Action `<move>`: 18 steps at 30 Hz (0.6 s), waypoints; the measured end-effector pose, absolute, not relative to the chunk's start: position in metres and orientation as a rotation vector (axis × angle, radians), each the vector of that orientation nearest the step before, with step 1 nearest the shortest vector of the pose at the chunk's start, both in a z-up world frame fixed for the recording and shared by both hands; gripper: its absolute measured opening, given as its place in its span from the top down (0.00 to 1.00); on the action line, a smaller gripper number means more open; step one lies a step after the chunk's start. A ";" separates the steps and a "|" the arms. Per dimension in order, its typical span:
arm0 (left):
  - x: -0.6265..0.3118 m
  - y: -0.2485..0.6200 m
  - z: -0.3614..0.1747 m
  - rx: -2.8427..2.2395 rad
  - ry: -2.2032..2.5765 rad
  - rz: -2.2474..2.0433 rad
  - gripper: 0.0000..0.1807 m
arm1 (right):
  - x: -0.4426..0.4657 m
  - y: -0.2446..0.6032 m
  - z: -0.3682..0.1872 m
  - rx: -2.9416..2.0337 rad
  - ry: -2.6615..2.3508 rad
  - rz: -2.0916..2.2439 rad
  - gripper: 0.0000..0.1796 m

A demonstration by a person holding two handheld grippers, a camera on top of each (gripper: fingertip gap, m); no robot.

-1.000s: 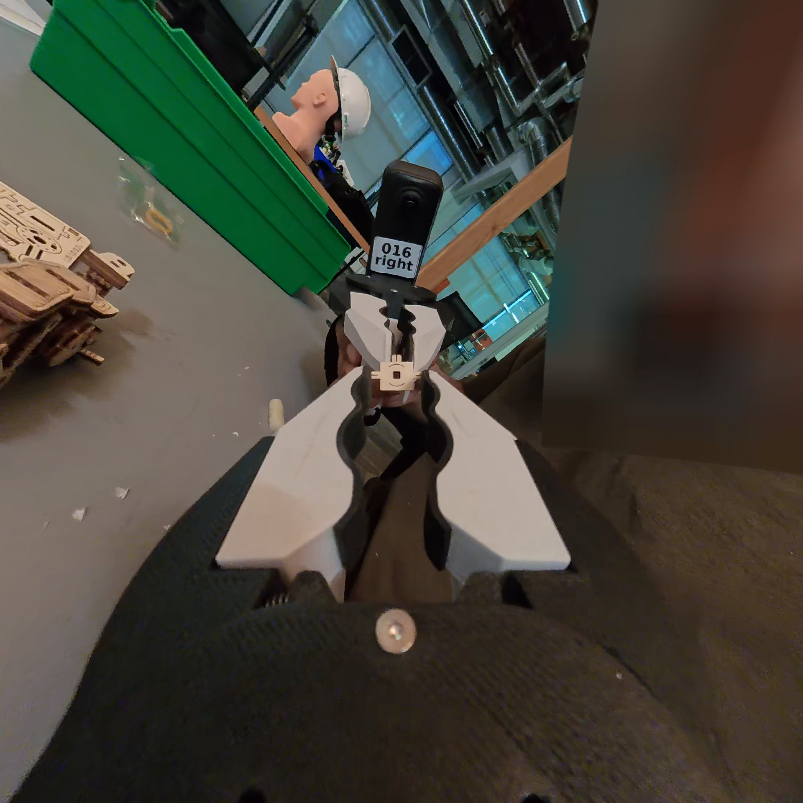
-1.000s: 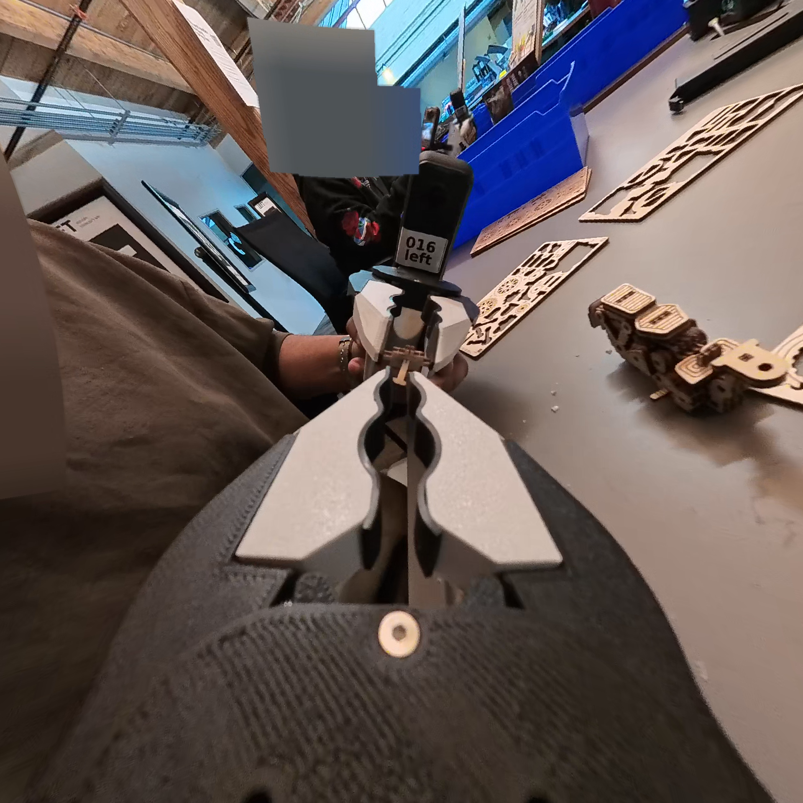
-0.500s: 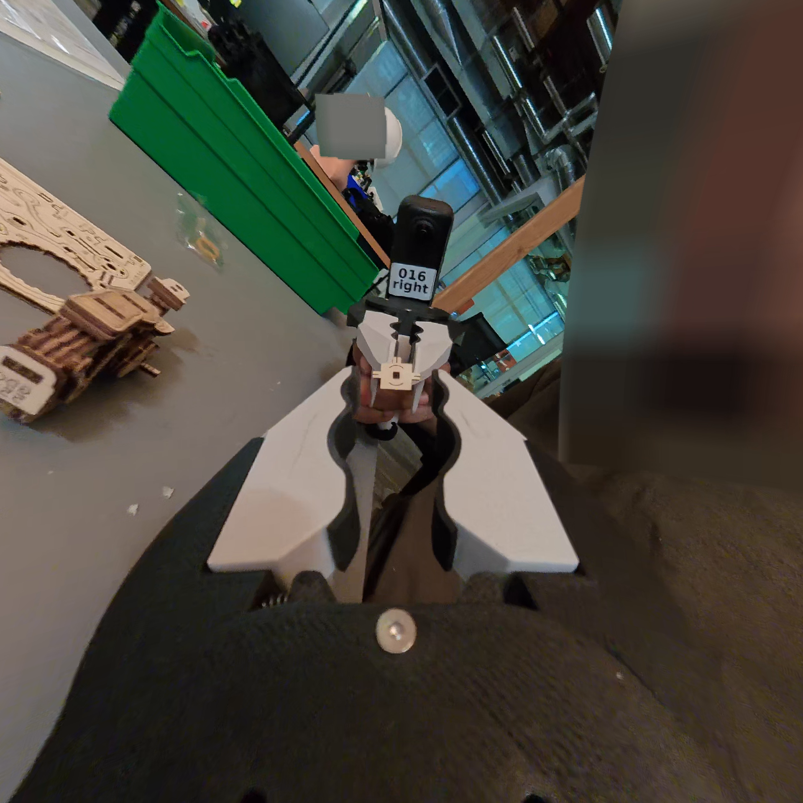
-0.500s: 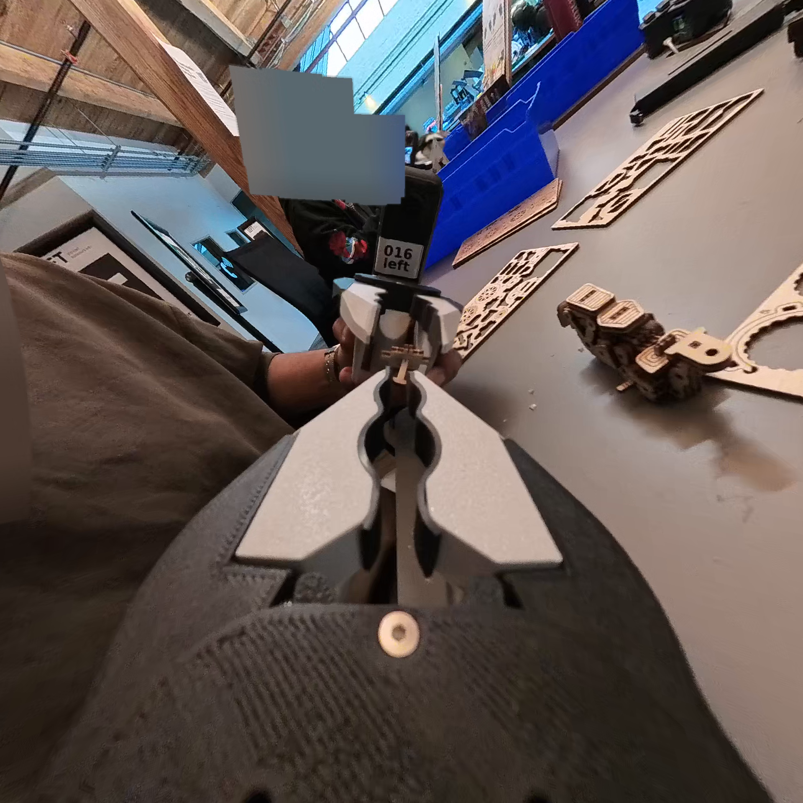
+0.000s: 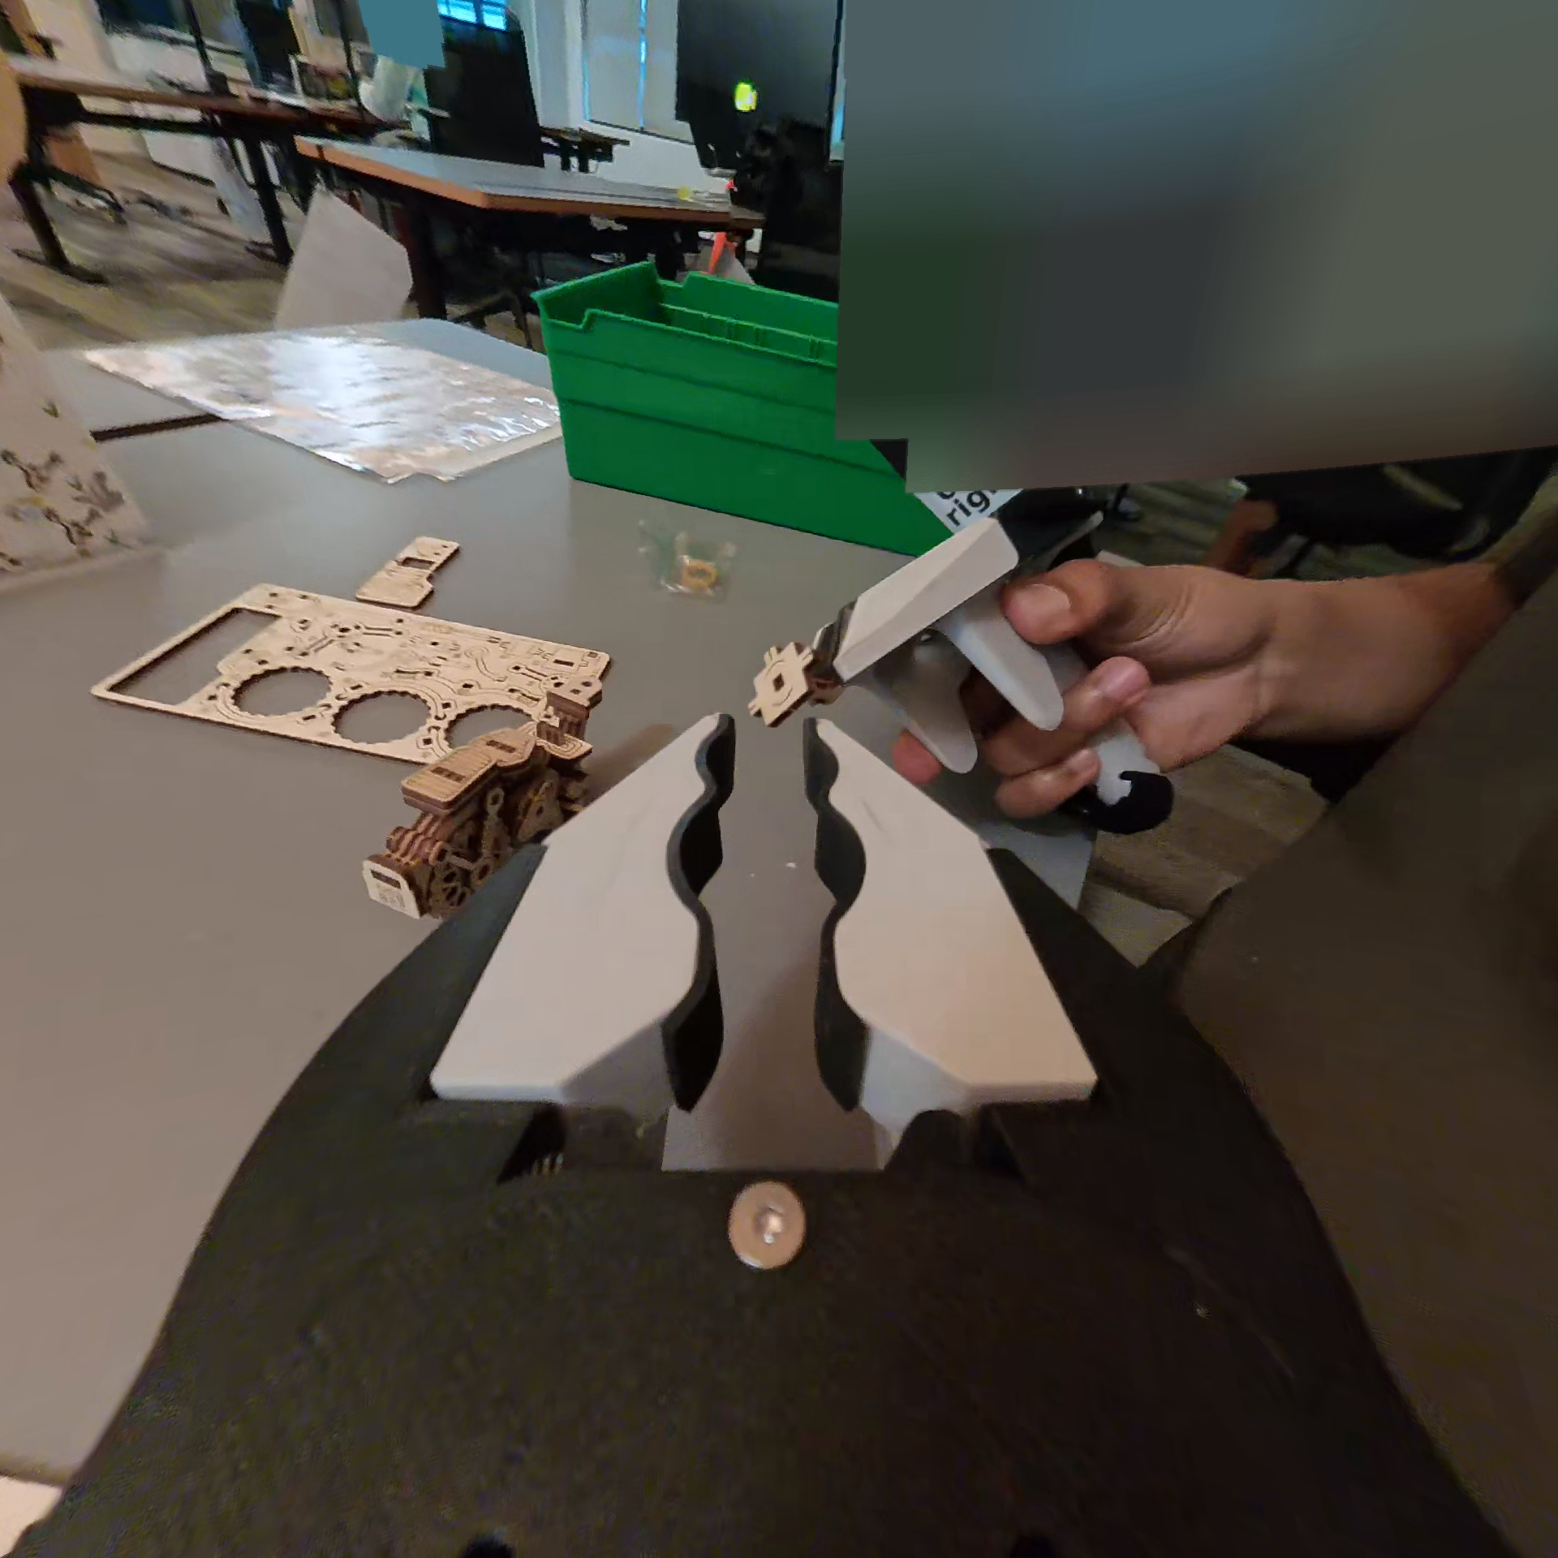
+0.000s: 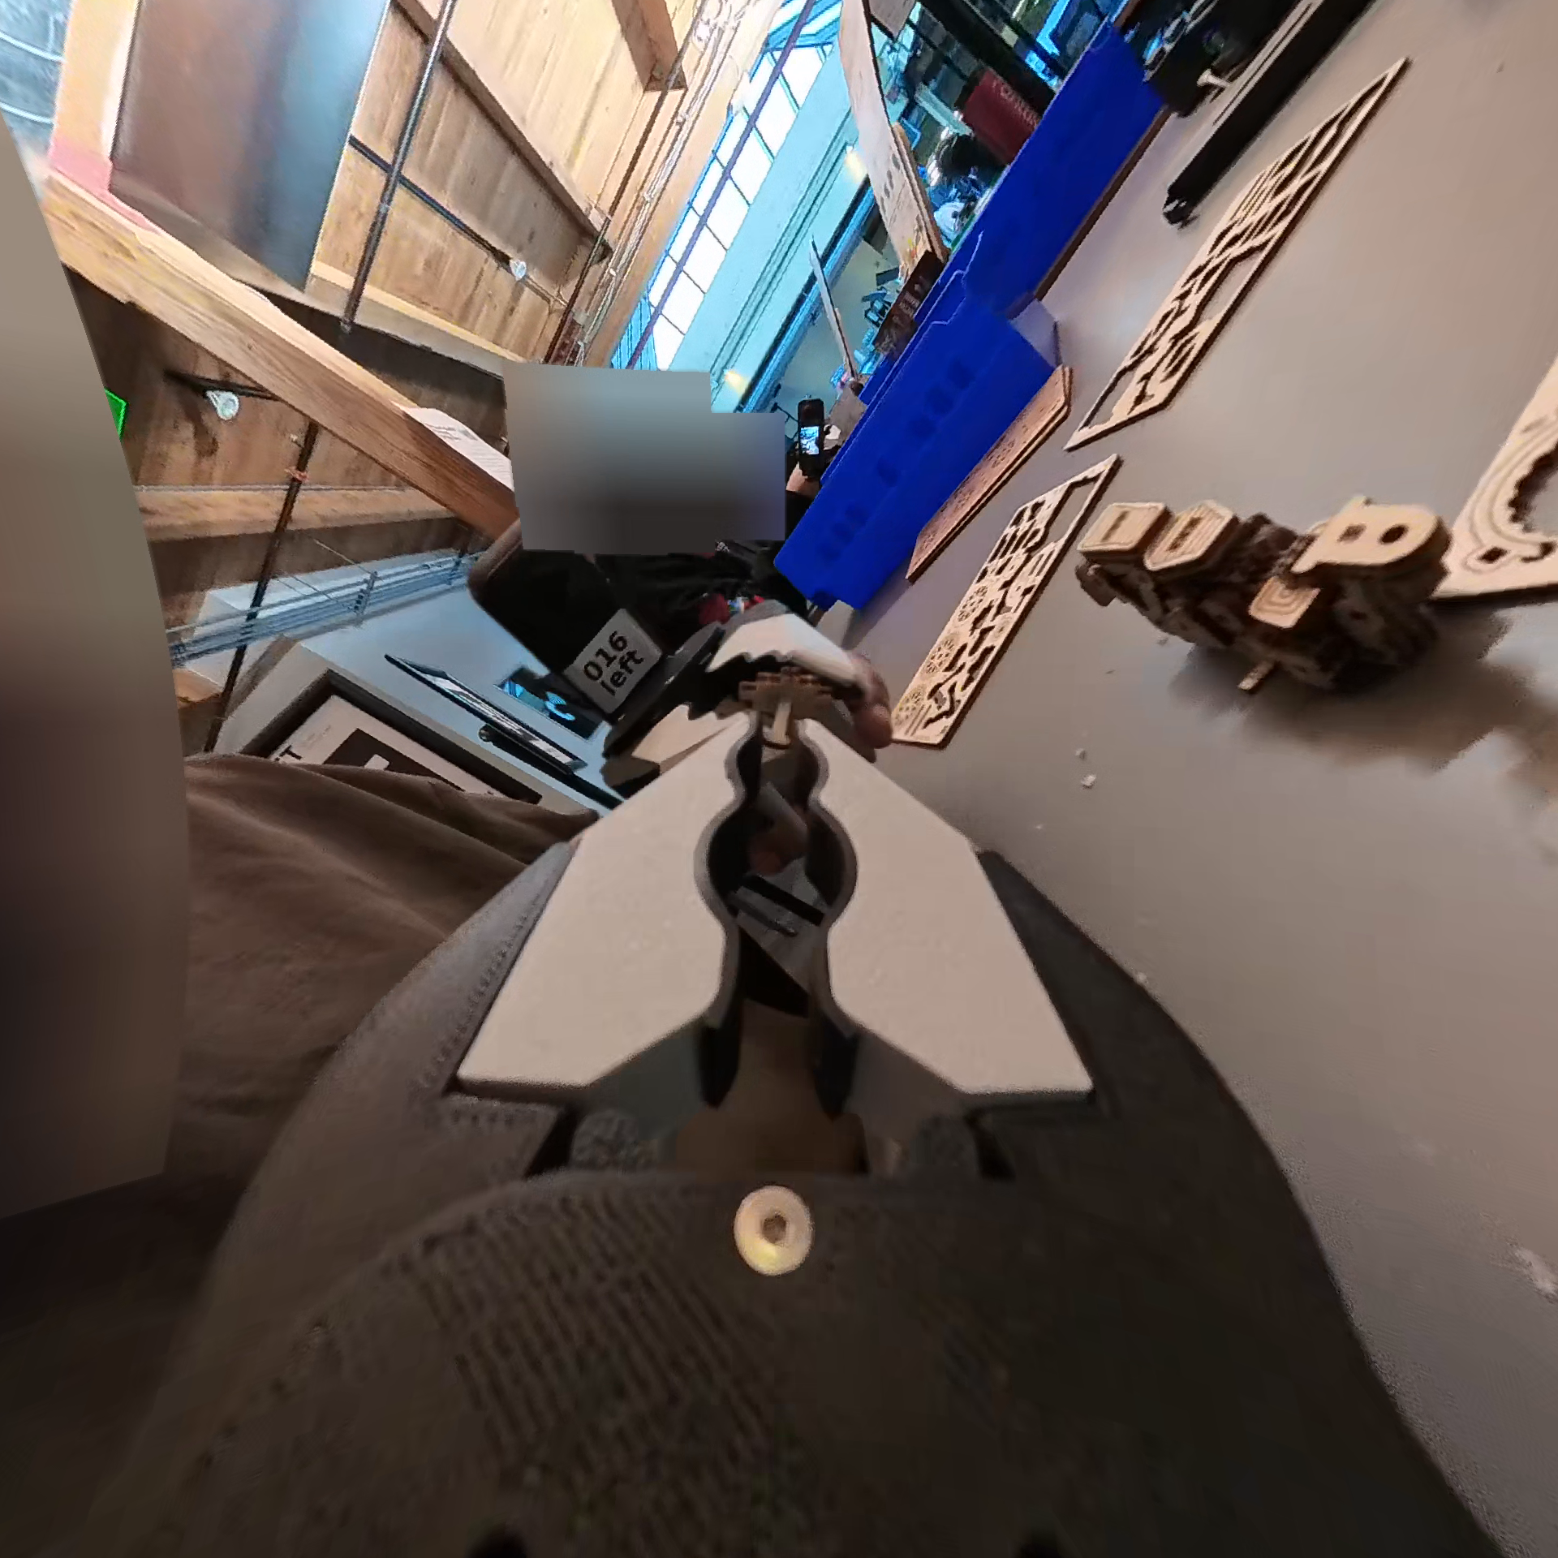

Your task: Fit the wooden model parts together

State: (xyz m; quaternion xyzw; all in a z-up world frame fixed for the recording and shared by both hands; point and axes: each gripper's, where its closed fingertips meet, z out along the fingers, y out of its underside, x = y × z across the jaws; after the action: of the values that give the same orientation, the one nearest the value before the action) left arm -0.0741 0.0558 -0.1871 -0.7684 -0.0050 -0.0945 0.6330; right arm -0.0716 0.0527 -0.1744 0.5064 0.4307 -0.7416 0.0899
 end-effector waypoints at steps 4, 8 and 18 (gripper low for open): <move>-0.074 0.055 -0.186 -1.757 0.029 -0.141 0.96 | -0.073 0.053 -0.178 1.524 1.216 -2.189 0.98; -0.075 0.055 -0.190 -1.775 0.048 -0.090 0.99 | -0.073 0.053 -0.181 1.527 1.179 -2.167 0.98; -0.079 0.057 -0.196 -1.807 0.009 -0.090 1.00 | -0.075 0.056 -0.184 1.551 1.131 -2.152 0.97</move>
State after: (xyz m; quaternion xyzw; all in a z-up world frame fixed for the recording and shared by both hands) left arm -0.0794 0.0571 -0.1964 -0.7852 0.0041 -0.0390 0.6180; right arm -0.0751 0.0560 -0.1842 0.5334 0.3889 -0.7401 0.1283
